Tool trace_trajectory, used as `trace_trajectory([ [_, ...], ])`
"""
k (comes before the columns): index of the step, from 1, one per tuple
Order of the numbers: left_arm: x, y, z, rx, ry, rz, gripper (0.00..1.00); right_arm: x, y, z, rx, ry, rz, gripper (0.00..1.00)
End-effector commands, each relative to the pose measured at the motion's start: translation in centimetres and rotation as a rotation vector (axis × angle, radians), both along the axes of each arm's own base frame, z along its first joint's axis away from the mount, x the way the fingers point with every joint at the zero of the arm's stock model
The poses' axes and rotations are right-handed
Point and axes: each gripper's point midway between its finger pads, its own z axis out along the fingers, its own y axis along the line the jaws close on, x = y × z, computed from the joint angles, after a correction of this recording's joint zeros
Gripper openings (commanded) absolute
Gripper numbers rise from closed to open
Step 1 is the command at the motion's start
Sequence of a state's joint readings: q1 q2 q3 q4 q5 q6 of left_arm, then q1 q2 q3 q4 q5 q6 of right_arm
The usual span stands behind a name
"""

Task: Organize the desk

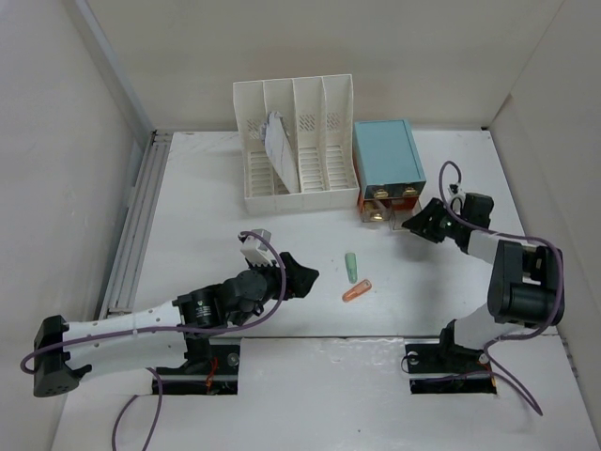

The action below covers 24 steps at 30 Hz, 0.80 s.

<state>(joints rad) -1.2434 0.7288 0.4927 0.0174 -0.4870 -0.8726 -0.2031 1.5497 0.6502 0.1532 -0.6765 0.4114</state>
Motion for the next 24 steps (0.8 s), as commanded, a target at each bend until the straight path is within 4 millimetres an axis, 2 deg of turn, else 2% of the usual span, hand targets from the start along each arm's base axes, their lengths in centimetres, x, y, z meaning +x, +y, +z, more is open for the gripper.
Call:
trace_trajectory([
  [1, 0.2, -0.3, 2.6, -0.063, -0.031, 0.007, 0.73, -2.5, 0.5, -0.6, -0.046, 0.027, 0.081, 0.52],
  [2, 0.3, -0.3, 2.7, -0.065, -0.039, 0.005, 0.73, -2.6, 0.5, -0.7, -0.044, 0.036, 0.081, 0.65],
  [3, 0.3, -0.3, 2.7, -0.065, -0.039, 0.005, 0.73, -2.3, 0.6, -0.3, -0.045, 0.019, 0.093, 0.69],
  [9, 0.1, -0.4, 2.5, -0.056, -0.033, -0.004, 0.73, -2.2, 0.5, -0.4, -0.027, 0.025, 0.097, 0.69],
  [11, 0.1, -0.2, 2.5, -0.056, -0.033, -0.004, 0.73, -2.1, 0.7, 0.3, 0.004, 0.007, 0.119, 0.69],
  [14, 0.1, -0.2, 2.5, -0.056, -0.033, -0.004, 0.73, -2.7, 1.8, 1.8, 0.053, -0.023, 0.196, 0.61],
  [15, 0.1, -0.2, 2.5, -0.056, -0.033, -0.004, 0.73, -3.4, 2.2, 2.1, 0.067, -0.018, 0.22, 0.52],
  [17, 0.2, -0.6, 3.1, -0.068, -0.045, -0.006, 0.73, -3.2, 2.2, 3.3, 0.032, -0.063, 0.267, 0.43],
  [18, 0.3, -0.8, 2.8, -0.053, -0.049, -0.009, 0.73, -4.4, 2.6, 3.7, 0.054, -0.035, 0.306, 0.37],
  [19, 0.4, -0.9, 2.7, -0.045, -0.055, -0.012, 0.73, -5.0, 3.0, 3.9, 0.05, -0.029, 0.345, 0.27],
  [20, 0.4, -1.5, 2.9, -0.049, -0.053, -0.02, 0.73, -4.9, 2.9, 4.6, 0.006, -0.084, 0.411, 0.23],
  [21, 0.5, -1.8, 3.3, -0.05, -0.064, -0.023, 0.73, -5.7, 3.7, 5.1, 0.03, -0.097, 0.469, 0.21],
  [22, 0.5, -2.0, 3.0, -0.04, -0.066, -0.035, 0.73, -6.7, 4.0, 5.6, 0.022, -0.128, 0.547, 0.12],
  [24, 0.5, -3.0, 3.5, -0.05, -0.065, -0.049, 0.72, -7.5, 4.7, 6.9, 0.005, -0.194, 0.643, 0.03],
])
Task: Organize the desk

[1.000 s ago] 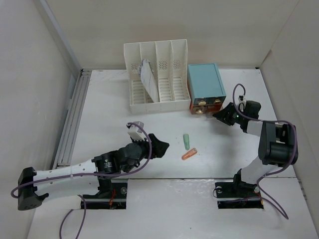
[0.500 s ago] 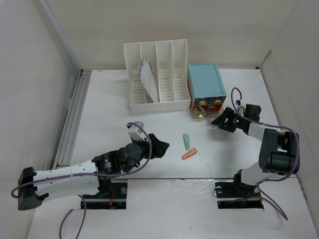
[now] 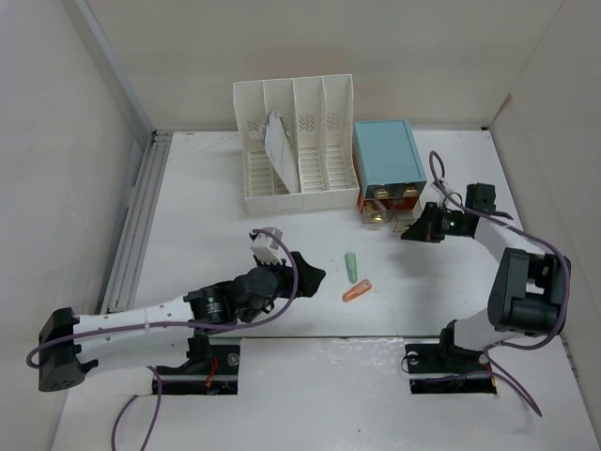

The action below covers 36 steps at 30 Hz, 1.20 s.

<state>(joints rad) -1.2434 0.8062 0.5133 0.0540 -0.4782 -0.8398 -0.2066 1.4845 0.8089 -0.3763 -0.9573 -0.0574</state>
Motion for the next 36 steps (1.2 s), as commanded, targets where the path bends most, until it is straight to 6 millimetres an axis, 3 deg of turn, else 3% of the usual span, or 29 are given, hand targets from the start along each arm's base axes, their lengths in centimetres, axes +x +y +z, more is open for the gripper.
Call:
trace_trajectory([
  [1, 0.3, -2.1, 3.8, -0.081, -0.06, -0.036, 0.72, -3.2, 2.2, 3.6, -0.003, -0.151, 0.28, 0.0],
  [3, 0.3, -2.9, 3.8, -0.084, -0.056, -0.05, 0.69, -1.8, 2.0, 5.8, -0.041, -0.267, 0.29, 0.0],
  [6, 0.3, -3.5, 2.6, -0.05, -0.048, -0.064, 0.59, -0.8, 4.2, 9.3, -0.098, -0.433, 0.393, 0.02],
  [8, 0.2, -3.8, 1.9, -0.03, -0.037, -0.074, 0.52, -1.4, 6.9, 10.5, -0.182, -0.521, 0.501, 0.13],
  [10, 0.4, -4.2, 0.6, 0.005, -0.024, -0.075, 0.49, -0.6, 8.0, 12.8, -0.325, -0.678, 0.528, 0.23],
  [11, 0.5, -4.7, 1.0, -0.004, -0.02, -0.072, 0.49, 0.3, 8.0, 13.1, -0.423, -0.72, 0.496, 0.3],
  [12, 0.8, -4.9, 0.9, 0.007, -0.019, -0.063, 0.51, 1.8, 8.0, 15.3, -0.463, -0.827, 0.441, 0.39],
  [13, 0.9, -5.0, 0.1, 0.042, 0.0, -0.052, 0.54, 2.2, 7.5, 16.0, -0.484, -0.856, 0.388, 0.55],
  [15, 1.8, -6.1, -0.7, 0.101, 0.022, -0.019, 0.62, 3.2, 6.4, 19.8, -0.531, -0.991, 0.246, 0.66],
  [16, 2.2, -6.5, -1.1, 0.118, 0.041, 0.005, 0.62, 3.2, 6.2, 20.2, -0.515, -0.986, 0.195, 0.71],
  [17, 2.6, -6.6, -3.2, 0.204, 0.057, 0.027, 0.62, 3.0, 5.7, 21.5, -0.509, -1.017, 0.142, 0.71],
  [18, 3.2, -7.6, -2.3, 0.191, 0.06, 0.045, 0.63, 3.1, 5.2, 22.0, -0.504, -1.024, 0.104, 0.71],
  [19, 3.9, -7.9, -2.6, 0.209, 0.071, 0.075, 0.63, 3.1, 5.3, 22.6, -0.485, -1.041, 0.083, 0.7],
  [20, 4.2, -8.0, -5.0, 0.301, 0.101, 0.09, 0.63, 3.0, 5.1, 21.9, -0.466, -1.009, 0.073, 0.7],
  [21, 5.0, -9.4, -3.5, 0.283, 0.092, 0.115, 0.63, 2.7, 5.3, 22.3, -0.452, -1.015, 0.075, 0.69],
  [22, 5.2, -9.3, -5.7, 0.364, 0.125, 0.141, 0.63, 2.5, 5.1, 22.6, -0.443, -1.019, 0.067, 0.67],
  [23, 5.8, -10.1, -4.0, 0.329, 0.105, 0.156, 0.63, 2.4, 5.1, 22.6, -0.436, -1.012, 0.062, 0.66],
  [26, 7.4, -10.8, -5.3, 0.39, 0.125, 0.206, 0.6, 2.4, 3.4, 23.3, -0.453, -1.01, 0.008, 0.57],
  [27, 7.4, -11.3, -6.1, 0.4, 0.133, 0.199, 0.59, 2.5, 3.0, 23.3, -0.453, -1.0, -0.008, 0.48],
  [29, 8.1, -11.5, -6.3, 0.392, 0.144, 0.206, 0.59, 2.0, 2.4, 23.4, -0.451, -1.003, -0.015, 0.39],
  [36, 8.8, -11.0, -8.7, 0.451, 0.184, 0.204, 0.57, 1.4, 0.6, 24.4, -0.46, -1.009, -0.076, 0.38],
])
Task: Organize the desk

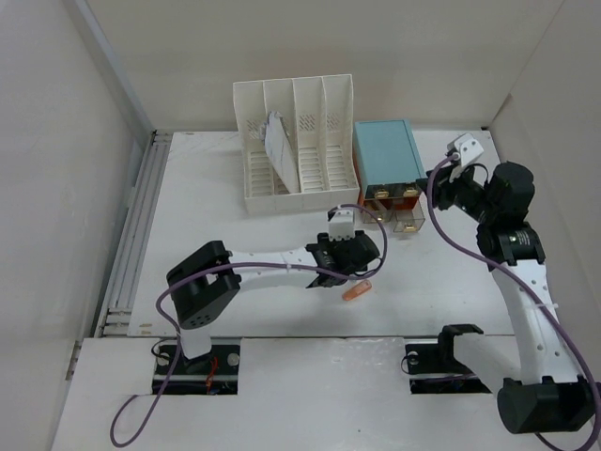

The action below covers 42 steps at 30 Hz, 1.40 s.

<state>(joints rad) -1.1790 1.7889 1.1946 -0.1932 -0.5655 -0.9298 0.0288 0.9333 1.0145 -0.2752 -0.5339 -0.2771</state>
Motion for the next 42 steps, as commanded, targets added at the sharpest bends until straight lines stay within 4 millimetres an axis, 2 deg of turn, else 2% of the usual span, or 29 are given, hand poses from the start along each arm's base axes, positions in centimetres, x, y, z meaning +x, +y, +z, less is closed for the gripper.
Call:
trace_trajectory([
  [1, 0.6, 0.0, 0.3, 0.003, 0.008, 0.019, 0.57, -0.3, -0.1, 1.9, 0.024, -0.062, -0.005, 0.38],
  [4, 0.7, -0.2, 0.5, -0.007, 0.004, 0.019, 0.57, -0.1, -0.7, 1.3, 0.017, -0.025, -0.041, 0.34],
  [5, 0.7, -0.3, 0.6, -0.008, -0.002, 0.012, 0.57, 0.2, -1.0, 1.2, 0.001, -0.015, -0.06, 0.25],
  [7, 1.0, -0.2, 1.0, -0.014, -0.003, 0.009, 0.57, 1.3, -2.2, -1.7, -0.042, 0.102, -0.119, 0.12],
  [8, 1.0, -0.2, 1.5, -0.03, -0.01, 0.009, 0.57, 1.8, -2.7, -1.9, -0.091, 0.11, -0.126, 0.02],
  [10, 0.6, -0.3, 2.2, -0.042, -0.009, -0.025, 0.57, 2.5, -2.8, -4.3, -0.179, 0.185, -0.081, 0.0],
  [11, 0.5, -0.4, 2.7, -0.056, -0.007, -0.032, 0.57, 1.3, -2.5, -6.1, -0.235, 0.257, -0.015, 0.0],
  [12, 0.4, -0.2, 3.8, -0.076, -0.025, -0.042, 0.57, 1.2, -2.5, -5.3, -0.35, 0.2, 0.075, 0.0],
  [13, 0.1, 0.2, 3.9, -0.077, -0.024, -0.057, 0.57, 0.7, -1.9, -5.9, -0.377, 0.22, 0.155, 0.0],
  [14, -0.4, 0.5, 4.4, -0.082, -0.032, -0.072, 0.56, -1.5, -1.5, -7.3, -0.407, 0.305, 0.244, 0.03],
  [15, -0.5, 0.7, 5.3, -0.101, -0.051, -0.082, 0.56, -2.4, -1.1, -7.3, -0.449, 0.302, 0.328, 0.1],
  [16, -0.7, 1.1, 8.0, -0.162, -0.09, -0.091, 0.56, -2.1, -1.1, -6.9, -0.521, 0.258, 0.405, 0.13],
  [17, -1.5, 2.1, 7.8, -0.149, -0.093, -0.111, 0.56, -2.5, -0.7, -7.3, -0.541, 0.274, 0.449, 0.18],
  [19, -1.8, 3.0, 10.4, -0.212, -0.157, -0.135, 0.52, -3.6, 0.3, -8.6, -0.536, 0.338, 0.524, 0.32],
  [20, -3.1, 4.3, 12.1, -0.262, -0.193, -0.174, 0.46, -3.8, 0.9, -10.2, -0.529, 0.396, 0.564, 0.37],
  [21, -4.0, 4.8, 13.1, -0.301, -0.219, -0.207, 0.33, -4.8, 2.7, -10.9, -0.501, 0.426, 0.635, 0.46],
  [22, -4.4, 5.6, 14.1, -0.331, -0.255, -0.235, 0.22, -5.2, 3.5, -11.7, -0.487, 0.449, 0.663, 0.6],
  [23, -5.4, 6.7, 17.7, -0.462, -0.318, -0.26, 0.11, -6.0, 4.2, -12.9, -0.457, 0.506, 0.663, 0.66],
  [24, -5.8, 7.8, 16.5, -0.46, -0.317, -0.26, 0.04, -6.6, 5.4, -13.5, -0.459, 0.517, 0.677, 0.77],
  [25, -6.0, 8.8, 16.9, -0.482, -0.326, -0.247, 0.0, -5.1, 6.4, -13.4, -0.458, 0.448, 0.639, 1.0],
  [26, -6.6, 10.2, 17.8, -0.513, -0.333, -0.24, 0.0, -6.0, 6.9, -14.8, -0.437, 0.495, 0.614, 1.0],
  [28, -6.4, 11.9, 17.3, -0.494, -0.341, -0.187, 0.0, -5.6, 9.0, -14.2, -0.473, 0.383, 0.591, 1.0],
  [31, -6.6, 13.7, 16.4, -0.47, -0.326, -0.154, 0.0, -5.7, 11.3, -15.2, -0.447, 0.417, 0.547, 1.0],
  [32, -6.7, 14.0, 16.4, -0.469, -0.325, -0.154, 0.0, -5.7, 11.7, -15.8, -0.422, 0.466, 0.521, 0.99],
  [33, -6.9, 14.4, 16.5, -0.47, -0.326, -0.153, 0.0, -5.6, 12.1, -17.1, -0.364, 0.573, 0.471, 0.89],
  [36, -7.1, 14.9, 16.2, -0.479, -0.322, -0.149, 0.0, -4.5, 13.1, -18.4, -0.287, 0.711, 0.221, 0.39],
  [39, -7.5, 15.6, 15.9, -0.494, -0.324, -0.158, 0.0, -3.1, 12.9, -18.9, -0.301, 0.71, -0.008, 0.31],
  [40, -7.6, 15.8, 15.7, -0.501, -0.327, -0.157, 0.0, -2.7, 13.5, -18.7, -0.254, 0.724, -0.035, 0.33],
  [42, -7.8, 15.9, 15.3, -0.495, -0.319, -0.166, 0.0, -2.3, 13.1, -20.2, -0.284, 0.79, -0.076, 0.38],
])
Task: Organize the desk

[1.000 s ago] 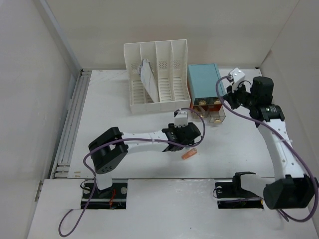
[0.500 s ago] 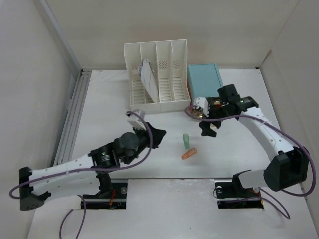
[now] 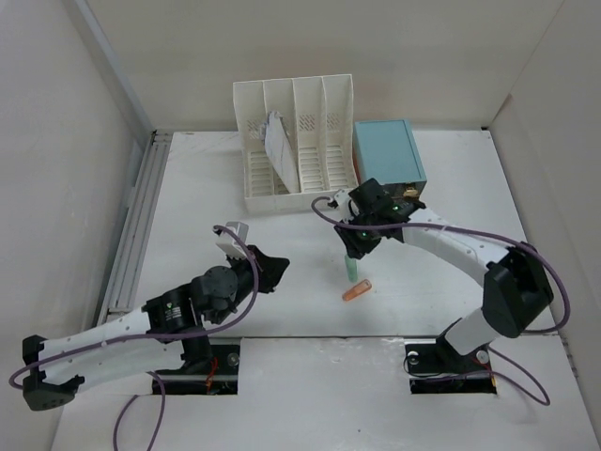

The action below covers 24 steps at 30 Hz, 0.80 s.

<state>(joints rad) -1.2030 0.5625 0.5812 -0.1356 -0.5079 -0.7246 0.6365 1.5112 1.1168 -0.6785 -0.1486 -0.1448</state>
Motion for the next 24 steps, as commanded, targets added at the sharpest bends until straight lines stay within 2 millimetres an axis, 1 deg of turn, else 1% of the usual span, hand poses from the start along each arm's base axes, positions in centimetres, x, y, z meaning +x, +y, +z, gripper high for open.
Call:
trace_trajectory([
  [1, -0.2, 0.4, 0.6, -0.039, -0.005, 0.002, 0.0, 3.8, 0.9, 1.6, 0.039, -0.033, -0.278, 0.5],
  [2, -0.3, 0.7, 0.6, -0.039, -0.005, 0.002, 0.0, 4.4, 1.3, 0.9, 0.035, -0.01, -0.28, 0.54],
  [3, -0.3, 0.7, 0.2, -0.031, -0.002, 0.002, 0.0, 4.4, 1.4, 0.2, 0.027, 0.01, -0.295, 0.57],
  [4, -0.4, 0.6, 0.1, -0.032, 0.0, -0.006, 0.0, 4.4, 1.4, -0.4, 0.02, 0.025, -0.304, 0.59],
  [5, -0.5, 0.8, 0.1, -0.03, 0.001, -0.006, 0.0, 4.7, 1.5, -0.7, 0.023, 0.026, -0.336, 0.59],
  [6, -0.4, 1.0, -0.1, -0.018, 0.003, 0.004, 0.0, 4.5, 1.1, -1.9, -0.007, 0.041, -0.343, 0.59],
  [7, -0.4, 1.0, -0.1, -0.018, 0.003, 0.004, 0.0, 4.5, 1.2, -2.1, -0.001, 0.042, -0.352, 0.59],
  [8, -0.4, 1.1, -0.3, -0.018, 0.003, 0.004, 0.0, 4.5, 0.9, -3.1, -0.018, 0.048, -0.367, 0.59],
  [9, -0.3, 1.2, -0.3, -0.017, 0.001, 0.013, 0.0, 4.7, 1.0, -3.0, -0.012, 0.042, -0.367, 0.59],
  [10, -0.3, 1.2, -0.3, -0.017, 0.001, 0.013, 0.0, 4.1, 1.0, -3.8, -0.02, 0.068, -0.36, 0.57],
  [11, -0.3, 1.2, -0.4, -0.01, -0.005, 0.011, 0.0, 4.1, 1.0, -3.8, -0.017, 0.072, -0.368, 0.55],
  [13, -0.3, 1.2, -0.4, -0.01, -0.005, 0.011, 0.0, 3.5, 0.8, -4.4, -0.025, 0.092, -0.363, 0.52],
  [15, -0.3, 1.3, -0.4, -0.001, -0.011, 0.009, 0.0, 3.6, 1.1, -4.3, -0.011, 0.092, -0.358, 0.52],
  [17, -0.1, 1.3, -0.6, -0.001, -0.013, 0.018, 0.0, 2.8, 0.6, -5.0, -0.026, 0.107, -0.359, 0.52],
  [18, -0.1, 1.3, -0.6, -0.001, -0.013, 0.018, 0.0, 3.0, 0.7, -4.9, -0.018, 0.1, -0.358, 0.52],
  [19, -0.1, 1.3, -0.6, -0.001, -0.013, 0.018, 0.0, 2.4, 0.3, -5.4, -0.027, 0.114, -0.367, 0.51],
  [21, -0.1, 1.3, -0.6, 0.007, -0.018, 0.016, 0.0, 2.0, 0.2, -5.5, -0.018, 0.118, -0.362, 0.51],
  [22, -0.1, 1.3, -0.6, 0.007, -0.018, 0.016, 0.0, 1.8, 0.1, -6.0, -0.022, 0.122, -0.362, 0.51],
  [24, -0.1, 1.3, -0.6, 0.007, -0.018, 0.016, 0.0, 1.5, 0.3, -5.8, 0.0, 0.13, -0.362, 0.51],
])
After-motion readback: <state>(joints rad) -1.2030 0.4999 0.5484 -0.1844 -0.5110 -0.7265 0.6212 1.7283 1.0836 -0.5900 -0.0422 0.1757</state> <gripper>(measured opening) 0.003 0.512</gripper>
